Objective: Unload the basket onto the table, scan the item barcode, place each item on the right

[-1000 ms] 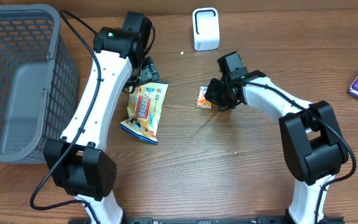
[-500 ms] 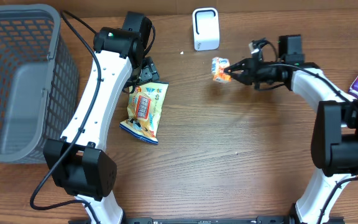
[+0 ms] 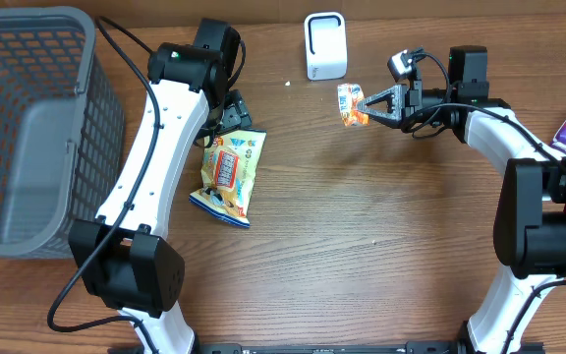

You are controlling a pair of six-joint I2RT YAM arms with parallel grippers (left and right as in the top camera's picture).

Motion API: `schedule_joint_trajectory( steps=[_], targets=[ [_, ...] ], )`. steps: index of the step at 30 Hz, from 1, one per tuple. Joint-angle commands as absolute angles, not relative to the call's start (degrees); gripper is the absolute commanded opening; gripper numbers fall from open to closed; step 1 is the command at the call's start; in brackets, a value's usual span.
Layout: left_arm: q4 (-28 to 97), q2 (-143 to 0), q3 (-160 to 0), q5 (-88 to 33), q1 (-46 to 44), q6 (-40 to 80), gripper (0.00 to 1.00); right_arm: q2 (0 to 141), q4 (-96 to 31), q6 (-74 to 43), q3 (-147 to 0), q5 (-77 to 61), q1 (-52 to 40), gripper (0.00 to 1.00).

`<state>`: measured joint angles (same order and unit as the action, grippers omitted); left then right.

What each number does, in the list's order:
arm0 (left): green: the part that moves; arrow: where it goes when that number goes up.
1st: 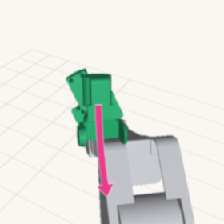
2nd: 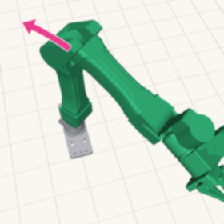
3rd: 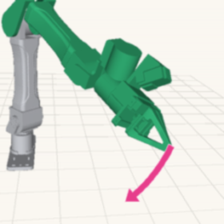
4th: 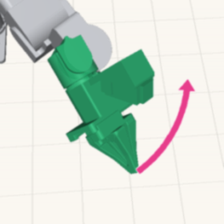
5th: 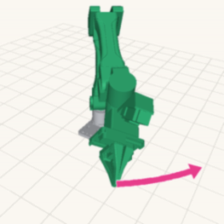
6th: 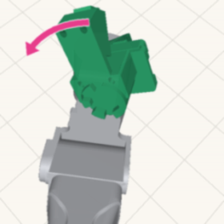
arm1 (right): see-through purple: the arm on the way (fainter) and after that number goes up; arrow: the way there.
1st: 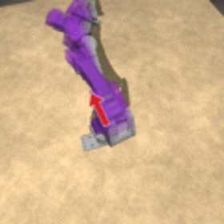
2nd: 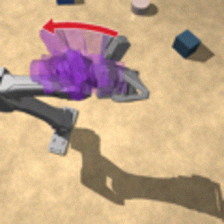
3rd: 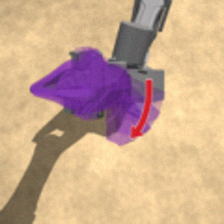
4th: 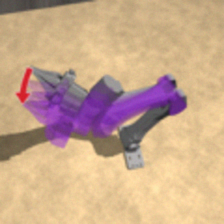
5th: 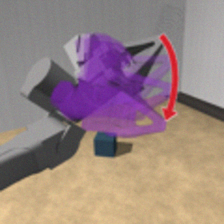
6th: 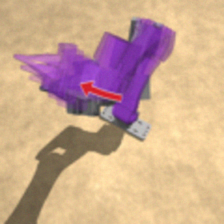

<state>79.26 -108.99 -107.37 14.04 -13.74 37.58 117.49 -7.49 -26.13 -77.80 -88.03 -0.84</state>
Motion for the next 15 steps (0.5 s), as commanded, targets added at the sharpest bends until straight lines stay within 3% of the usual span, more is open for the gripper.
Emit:
schedule_joint_trajectory(
  steps=[1, 8, 11, 15],
  targets=[
    [79.0, -108.6, -107.1, 13.9, -13.5, 38.2, 1.00, 115.7, -7.1, -25.7, -78.9, -89.9, -0.6, 0.04],
    [79.0, -108.6, -107.1, 13.9, -13.5, 38.2, 1.00, 115.7, -6.8, -29.4, -78.9, -89.0, -0.6, 0.04],
    [78.7, -108.6, -107.1, 13.9, -13.5, 38.2, 1.00, 115.6, -0.2, -39.6, -78.9, -80.6, -2.0, 0.04],
    [78.2, -108.6, -107.1, 13.9, -13.5, 38.9, 1.00, 115.5, 9.4, -44.9, -79.3, -66.9, -4.2, 0.04]
  ],
)
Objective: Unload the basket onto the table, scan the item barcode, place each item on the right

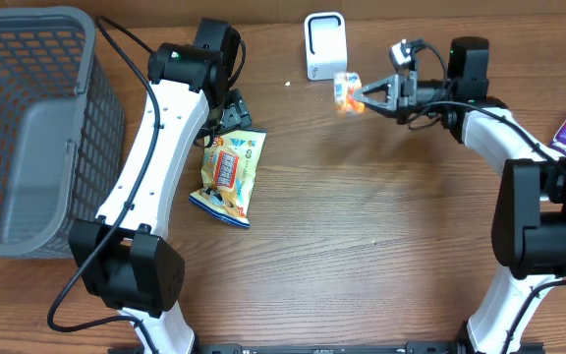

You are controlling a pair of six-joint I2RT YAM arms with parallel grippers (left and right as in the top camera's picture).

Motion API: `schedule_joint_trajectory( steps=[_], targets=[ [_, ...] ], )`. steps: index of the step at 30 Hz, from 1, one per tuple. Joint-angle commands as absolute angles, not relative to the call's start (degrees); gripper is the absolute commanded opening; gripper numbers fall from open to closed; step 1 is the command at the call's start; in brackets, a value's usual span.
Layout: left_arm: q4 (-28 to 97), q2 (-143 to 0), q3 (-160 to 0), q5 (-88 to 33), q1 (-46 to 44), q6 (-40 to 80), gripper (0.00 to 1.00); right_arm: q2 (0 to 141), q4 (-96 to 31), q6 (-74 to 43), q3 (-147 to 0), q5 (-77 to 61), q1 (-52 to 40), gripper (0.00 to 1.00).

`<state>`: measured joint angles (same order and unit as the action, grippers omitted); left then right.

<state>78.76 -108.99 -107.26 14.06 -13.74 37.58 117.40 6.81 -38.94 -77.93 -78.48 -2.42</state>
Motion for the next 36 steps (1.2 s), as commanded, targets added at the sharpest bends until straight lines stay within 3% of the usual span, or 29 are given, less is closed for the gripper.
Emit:
schedule_joint_trajectory(
  steps=[1, 5, 9, 12, 17, 20, 23, 36],
  targets=[
    [77.5, -108.6, -107.1, 13.8, -13.5, 39.3, 1.00, 115.5, 8.8, -45.0, -80.1, -61.1, -4.5, 0.04],
    [75.8, -108.6, -107.1, 13.9, -13.5, 39.4, 1.00, 115.5, -5.5, -39.0, -87.7, -33.6, -6.0, 0.04],
    [75.8, -108.6, -107.1, 13.9, -13.5, 39.4, 1.00, 115.5, -21.7, -24.4, -99.6, -0.7, -10.9, 0.04],
    [75.8, -108.6, -107.1, 13.9, -13.5, 39.4, 0.99, 115.5, -18.9, -7.5, -102.5, 18.5, -16.6, 0.04],
    [75.8, -108.6, -107.1, 13.9, -13.5, 39.4, 1.00, 119.1, -8.1, 21.5, -102.5, 33.0, -23.1, 0.04],
    [75.8, -108.6, -107.1, 13.9, -13.5, 39.4, 1.00, 122.5, -2.1, 35.5, -102.5, 34.5, -24.7, 0.04],
    [75.8, -108.6, -107.1, 13.9, -13.5, 39.4, 1.00, 125.1, -0.7, 40.4, -102.5, 34.4, -24.8, 0.04],
    [75.8, -108.6, -107.1, 13.9, -13.5, 39.4, 1.00, 127.8, -2.3, 41.8, -102.5, 17.5, -25.8, 0.04]
  ],
)
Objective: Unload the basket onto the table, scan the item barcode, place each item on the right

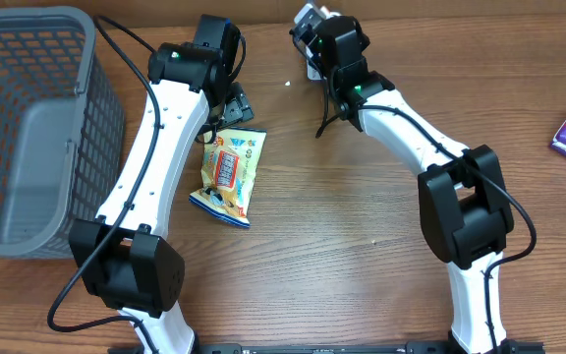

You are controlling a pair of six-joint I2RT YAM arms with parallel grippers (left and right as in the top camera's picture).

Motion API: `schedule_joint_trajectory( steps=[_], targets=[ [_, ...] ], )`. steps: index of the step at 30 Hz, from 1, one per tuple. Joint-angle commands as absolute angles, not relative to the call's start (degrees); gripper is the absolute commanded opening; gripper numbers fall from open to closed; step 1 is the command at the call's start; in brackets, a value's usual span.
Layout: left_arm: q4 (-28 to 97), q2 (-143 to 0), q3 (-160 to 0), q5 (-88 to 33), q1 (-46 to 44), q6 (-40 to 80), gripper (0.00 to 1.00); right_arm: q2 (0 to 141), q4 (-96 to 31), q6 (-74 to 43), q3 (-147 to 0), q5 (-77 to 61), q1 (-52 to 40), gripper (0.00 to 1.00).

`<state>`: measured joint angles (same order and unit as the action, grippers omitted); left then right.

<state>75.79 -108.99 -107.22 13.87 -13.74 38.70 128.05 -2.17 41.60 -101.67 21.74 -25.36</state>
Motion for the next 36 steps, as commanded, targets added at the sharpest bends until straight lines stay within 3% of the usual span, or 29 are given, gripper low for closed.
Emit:
schedule_joint_trajectory(
  steps=[1, 17, 28, 36],
  targets=[
    [75.8, -108.6, -107.1, 13.9, -13.5, 39.4, 1.00, 127.9, -2.2, 41.8, -102.5, 17.5, -25.8, 0.04],
    [75.8, -108.6, -107.1, 13.9, -13.5, 39.4, 0.99, 128.1, -2.1, 40.4, -102.4, 18.1, -22.8, 0.04],
    [75.8, -108.6, -107.1, 13.9, -13.5, 39.4, 0.99, 123.6, -6.3, -5.1, -102.5, 32.1, -6.9, 0.04],
    [75.8, -108.6, -107.1, 13.9, -13.5, 39.4, 1.00, 121.0, -25.0, -14.1, -102.4, 31.8, 10.6, 0.04]
  ],
)
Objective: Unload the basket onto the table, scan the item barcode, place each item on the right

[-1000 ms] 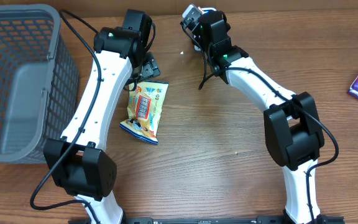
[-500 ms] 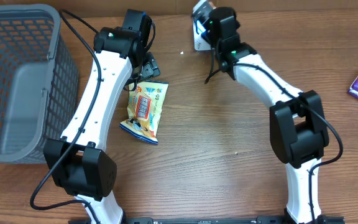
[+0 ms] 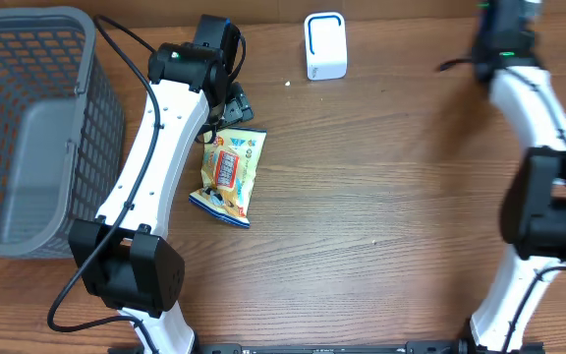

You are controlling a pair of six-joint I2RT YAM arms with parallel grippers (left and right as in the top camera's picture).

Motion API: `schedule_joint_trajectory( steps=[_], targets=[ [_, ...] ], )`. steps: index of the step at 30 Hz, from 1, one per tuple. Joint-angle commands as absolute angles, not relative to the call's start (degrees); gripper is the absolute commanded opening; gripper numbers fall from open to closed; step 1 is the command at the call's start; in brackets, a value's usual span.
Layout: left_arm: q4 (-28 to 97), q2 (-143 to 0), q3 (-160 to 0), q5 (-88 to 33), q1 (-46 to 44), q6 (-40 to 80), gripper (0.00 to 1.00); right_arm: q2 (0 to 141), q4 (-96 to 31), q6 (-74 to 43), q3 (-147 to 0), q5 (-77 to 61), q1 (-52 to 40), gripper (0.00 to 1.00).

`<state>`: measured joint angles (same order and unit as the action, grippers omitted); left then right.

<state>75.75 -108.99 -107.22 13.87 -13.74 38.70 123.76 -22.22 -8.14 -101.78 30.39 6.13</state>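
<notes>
The white barcode scanner [image 3: 324, 45] stands upright at the back middle of the table. A yellow snack bag [image 3: 229, 175] lies flat left of centre. My left gripper [image 3: 234, 108] hangs at the bag's top edge; its dark fingers are too hidden by the wrist to read. My right arm [image 3: 519, 88] reaches up along the right side to the frame's top edge, so its gripper is out of view. No small orange packet shows anywhere on the table.
A grey mesh basket [image 3: 28, 59] fills the far left. A purple packet lies at the right edge. The wooden table [image 3: 362, 216] runs across the middle and front.
My right arm was bent over the scanner, hiding it. Now it stands at the back right with its gripper past the frame's top edge, and the scanner is uncovered. The left arm has not moved.
My right gripper held a small orange packet right of the scanner, then closer to its face. Then the arm was over the scanner itself. Now the arm is at the back right and the packet is out of view. The left arm and yellow bag stayed put.
</notes>
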Motion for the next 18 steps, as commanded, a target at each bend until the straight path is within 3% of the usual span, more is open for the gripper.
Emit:
schedule_joint_trajectory(
  steps=[1, 8, 10, 11, 13, 14, 15, 18],
  targets=[
    [75.8, -108.6, -107.1, 13.9, -13.5, 39.4, 1.00, 121.1, -29.4, -18.2, -102.4, 30.6, 14.7, 0.04],
    [75.8, -108.6, -107.1, 13.9, -13.5, 39.4, 1.00, 121.1, -37.4, -24.6, -102.4, 16.1, 30.8, 0.06],
    [75.8, -108.6, -107.1, 13.9, -13.5, 39.4, 0.99, 121.1, -37.8, -26.0, -102.4, 14.5, 33.5, 0.22],
    [75.8, -108.6, -107.1, 13.9, -13.5, 39.4, 0.99, 121.1, -37.7, -26.0, -102.4, 12.8, 35.1, 0.45],
    [75.8, -108.6, -107.1, 13.9, -13.5, 39.4, 1.00, 121.1, -37.9, -26.0, -102.4, 11.8, 35.8, 0.56],
    [75.8, -108.6, -107.1, 13.9, -13.5, 39.4, 1.00, 121.1, -38.2, -26.0, -102.4, 11.9, 35.9, 0.79],
    [75.8, -108.6, -107.1, 13.9, -13.5, 39.4, 1.00, 121.1, -38.3, -26.0, -102.4, 11.8, 35.9, 0.96],
    [75.8, -108.6, -107.1, 13.9, -13.5, 39.4, 1.00, 120.7, -38.5, -25.9, -102.4, 11.7, 35.6, 1.00]
  ],
)
